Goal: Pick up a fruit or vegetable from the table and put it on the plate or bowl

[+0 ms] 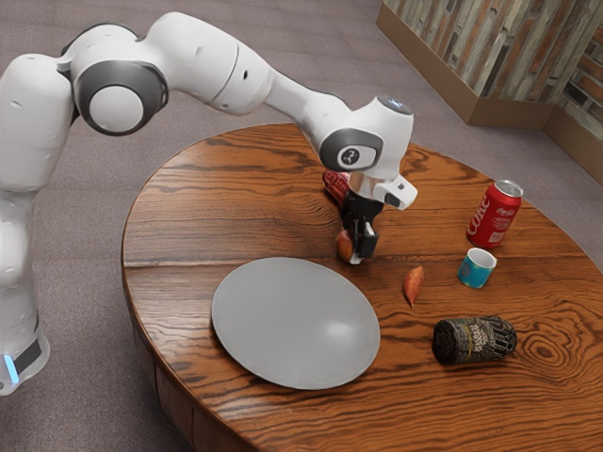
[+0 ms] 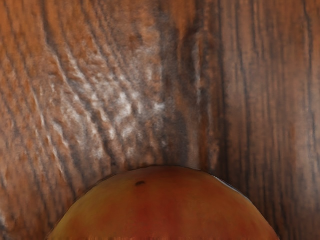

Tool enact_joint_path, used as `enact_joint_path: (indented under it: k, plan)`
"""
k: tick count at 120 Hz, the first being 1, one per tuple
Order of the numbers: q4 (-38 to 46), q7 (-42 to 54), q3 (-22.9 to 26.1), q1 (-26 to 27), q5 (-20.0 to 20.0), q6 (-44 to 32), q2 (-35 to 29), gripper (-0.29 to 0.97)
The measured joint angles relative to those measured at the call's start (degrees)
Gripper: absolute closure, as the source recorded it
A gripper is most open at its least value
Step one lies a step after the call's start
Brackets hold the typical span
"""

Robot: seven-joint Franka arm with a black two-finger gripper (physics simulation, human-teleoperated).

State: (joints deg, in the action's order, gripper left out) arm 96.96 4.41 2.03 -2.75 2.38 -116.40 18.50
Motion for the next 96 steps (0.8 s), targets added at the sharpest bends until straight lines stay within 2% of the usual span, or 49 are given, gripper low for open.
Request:
enact_joint_path:
  k: [26,59,77,96]
  plan:
    - [0.45,-0.34,0.93,0.25,-0.56,1.55,-5.05,0.41]
    - [8.30,-0.65,9.78,0.76,-1.07,3.18,-17.97,0.41]
    - [12.41,-0.80,12.67,3.20,-1.11,3.42,-22.42,0.41]
    - [15.07,-0.97,15.56,0.71,-1.01,3.79,-25.31,0.39]
